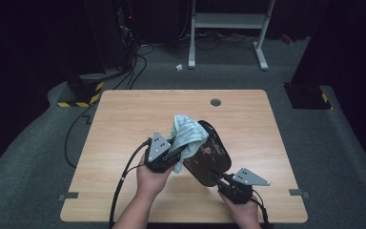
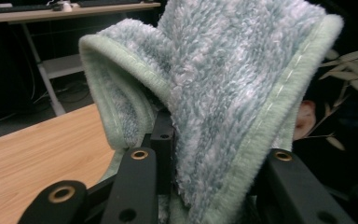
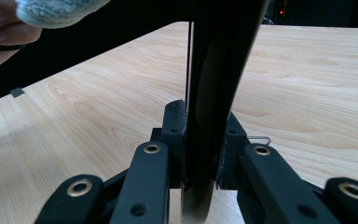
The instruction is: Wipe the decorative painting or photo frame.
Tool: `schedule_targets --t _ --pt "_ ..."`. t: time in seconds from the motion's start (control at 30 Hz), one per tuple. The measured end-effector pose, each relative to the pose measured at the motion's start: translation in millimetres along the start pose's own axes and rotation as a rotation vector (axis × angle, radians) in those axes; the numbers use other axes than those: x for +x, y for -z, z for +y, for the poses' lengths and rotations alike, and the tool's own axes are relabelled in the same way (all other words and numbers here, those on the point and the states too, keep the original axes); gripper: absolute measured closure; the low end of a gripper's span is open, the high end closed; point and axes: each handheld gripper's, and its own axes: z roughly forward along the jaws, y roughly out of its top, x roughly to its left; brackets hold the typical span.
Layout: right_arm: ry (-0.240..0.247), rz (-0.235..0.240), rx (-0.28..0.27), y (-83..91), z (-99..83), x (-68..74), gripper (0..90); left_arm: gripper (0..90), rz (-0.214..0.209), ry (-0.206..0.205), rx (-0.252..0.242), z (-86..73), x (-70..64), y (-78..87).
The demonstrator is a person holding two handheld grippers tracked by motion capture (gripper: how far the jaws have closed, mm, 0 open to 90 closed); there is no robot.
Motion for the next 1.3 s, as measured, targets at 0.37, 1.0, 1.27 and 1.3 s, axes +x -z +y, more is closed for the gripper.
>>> schedule_targets --t 0.37,1.0,1.27,1.3 --pt "0.014 0.001 0.008 -0.3 1.0 0.2 77.1 67.7 -0.079 -0.048 -0.030 6.0 -31.4 5.4" --pt "0.020 0.005 0.012 -0.2 1.7 0.1 77.2 68.0 0.025 -0.043 0.003 -0.4 3.4 -7.2" --pt "0.023 0.004 0.012 -0.2 1.6 0.6 77.3 68.1 0.053 -0.015 0.001 3.9 18.2 -6.8" --pt "0.024 0.004 0.012 -0.1 1.6 0.8 77.3 68.1 0.050 -0.021 -0.001 5.1 16.6 -6.7"
